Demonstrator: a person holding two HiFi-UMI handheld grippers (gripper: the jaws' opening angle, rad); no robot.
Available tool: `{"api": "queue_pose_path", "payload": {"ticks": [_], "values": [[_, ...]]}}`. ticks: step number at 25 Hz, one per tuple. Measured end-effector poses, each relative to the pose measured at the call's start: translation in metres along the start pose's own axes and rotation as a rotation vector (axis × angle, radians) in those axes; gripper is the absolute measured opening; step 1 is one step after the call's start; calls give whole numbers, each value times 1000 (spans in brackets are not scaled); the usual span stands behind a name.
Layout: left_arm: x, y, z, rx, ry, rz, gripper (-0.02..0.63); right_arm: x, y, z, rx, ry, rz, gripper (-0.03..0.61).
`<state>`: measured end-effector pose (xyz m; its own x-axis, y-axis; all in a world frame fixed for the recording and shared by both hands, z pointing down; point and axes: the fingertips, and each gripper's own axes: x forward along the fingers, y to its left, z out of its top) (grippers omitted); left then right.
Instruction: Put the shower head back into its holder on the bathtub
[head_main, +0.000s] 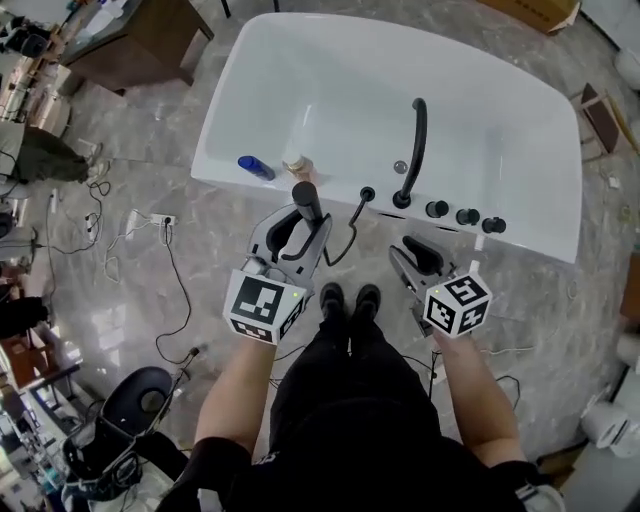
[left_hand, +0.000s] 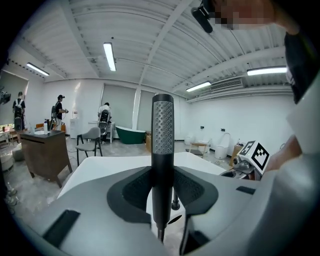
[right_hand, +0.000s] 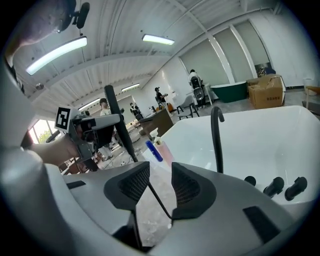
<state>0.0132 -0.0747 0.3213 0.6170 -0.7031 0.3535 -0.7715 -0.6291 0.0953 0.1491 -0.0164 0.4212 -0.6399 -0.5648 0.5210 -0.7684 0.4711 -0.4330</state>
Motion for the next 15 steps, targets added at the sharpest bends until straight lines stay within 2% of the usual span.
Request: {"api": "queue_pose_path", "payload": {"ticks": [6, 10, 15], "values": [[-1, 16, -44, -23, -35, -36, 141, 61, 2, -52, -10, 72, -30, 164], [10, 36, -79, -42, -54, -18, 141, 106, -20, -94, 43, 75, -67, 172], [26, 50, -134, -60, -35, 1, 141, 163, -51, -152, 76, 115, -73, 199]]}}
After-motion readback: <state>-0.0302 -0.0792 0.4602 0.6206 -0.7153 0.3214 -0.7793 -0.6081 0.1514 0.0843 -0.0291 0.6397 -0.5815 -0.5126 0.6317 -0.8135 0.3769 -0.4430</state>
